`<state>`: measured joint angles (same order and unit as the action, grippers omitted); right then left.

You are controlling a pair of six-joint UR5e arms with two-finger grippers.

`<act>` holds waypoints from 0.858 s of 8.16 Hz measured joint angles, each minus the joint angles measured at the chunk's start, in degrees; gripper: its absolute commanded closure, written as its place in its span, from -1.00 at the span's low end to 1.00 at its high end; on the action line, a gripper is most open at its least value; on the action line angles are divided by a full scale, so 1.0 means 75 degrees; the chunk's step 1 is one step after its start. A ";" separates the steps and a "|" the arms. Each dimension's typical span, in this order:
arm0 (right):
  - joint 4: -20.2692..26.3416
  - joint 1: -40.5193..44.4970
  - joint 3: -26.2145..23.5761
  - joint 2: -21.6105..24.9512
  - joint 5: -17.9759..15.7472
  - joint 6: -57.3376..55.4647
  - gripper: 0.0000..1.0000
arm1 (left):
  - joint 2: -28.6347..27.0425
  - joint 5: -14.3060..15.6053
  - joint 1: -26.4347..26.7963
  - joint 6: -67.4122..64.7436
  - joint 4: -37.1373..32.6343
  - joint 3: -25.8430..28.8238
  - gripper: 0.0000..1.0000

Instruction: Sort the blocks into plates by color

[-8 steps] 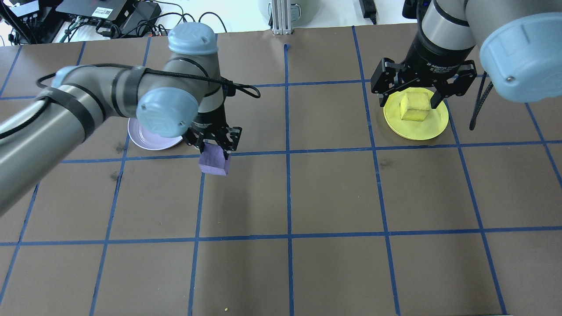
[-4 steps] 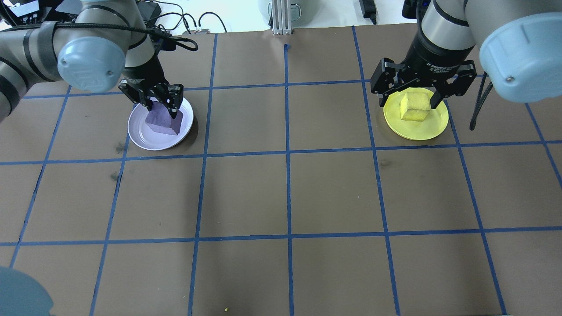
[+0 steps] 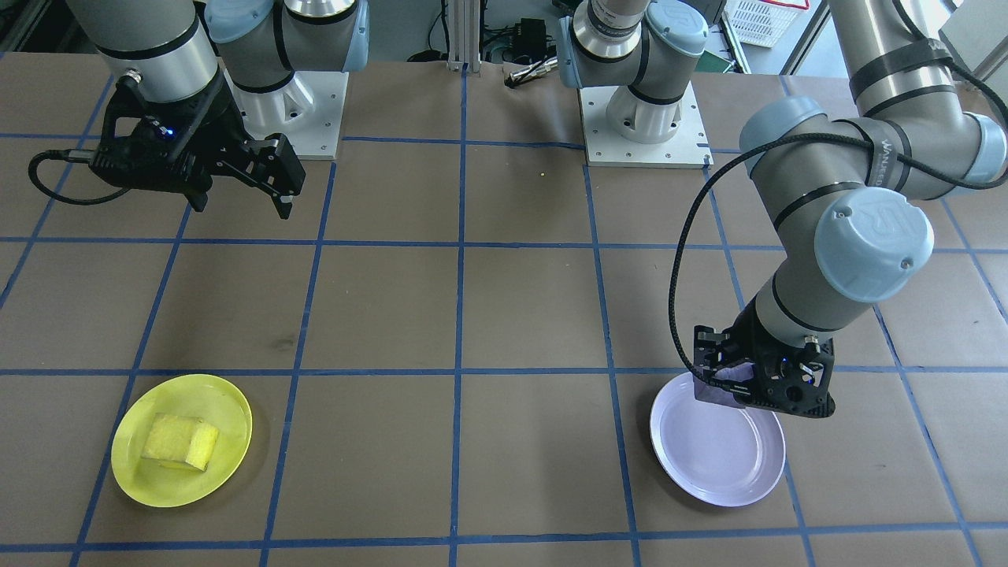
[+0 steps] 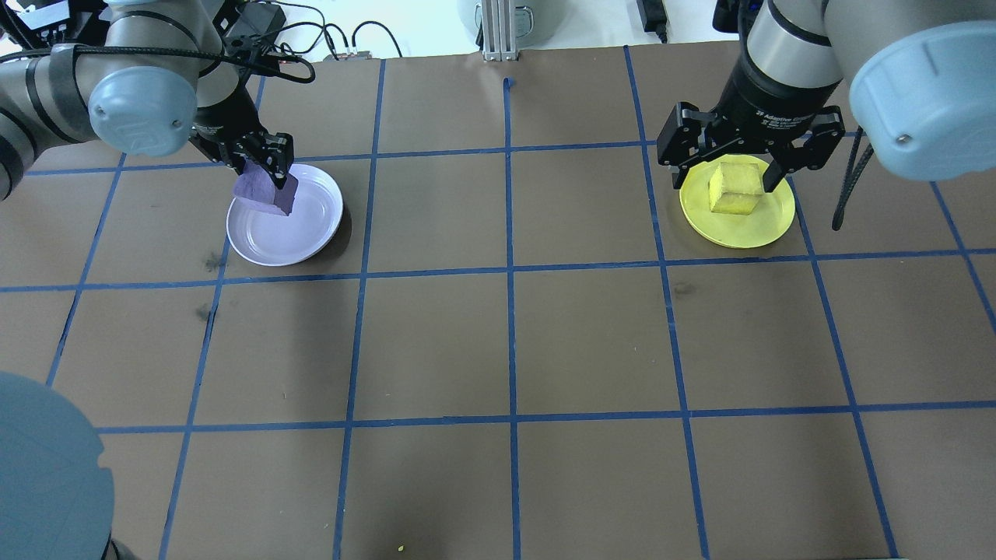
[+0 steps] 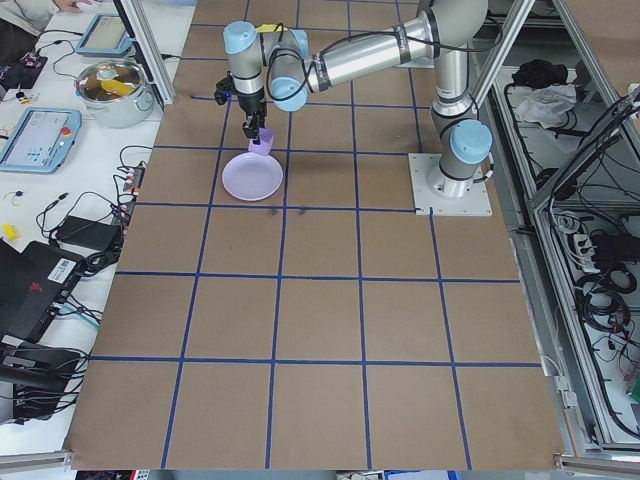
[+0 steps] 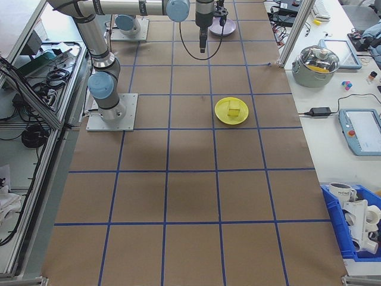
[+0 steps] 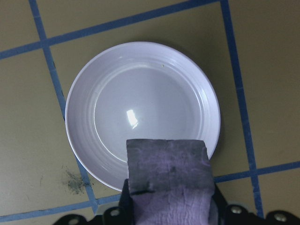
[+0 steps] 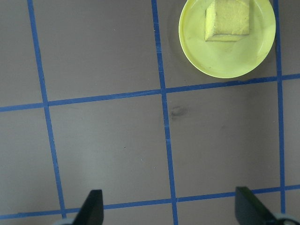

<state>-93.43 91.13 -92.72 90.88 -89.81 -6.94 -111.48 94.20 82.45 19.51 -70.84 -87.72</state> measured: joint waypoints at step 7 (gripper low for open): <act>0.0000 0.0000 0.0000 0.0000 -0.0001 0.0000 -1.00 | -0.0844 -0.0082 -0.0455 0.0618 0.0808 -0.0010 -1.00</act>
<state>-93.43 91.13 -92.72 90.88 -89.82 -6.94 -117.81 93.58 79.03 24.14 -64.78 -87.80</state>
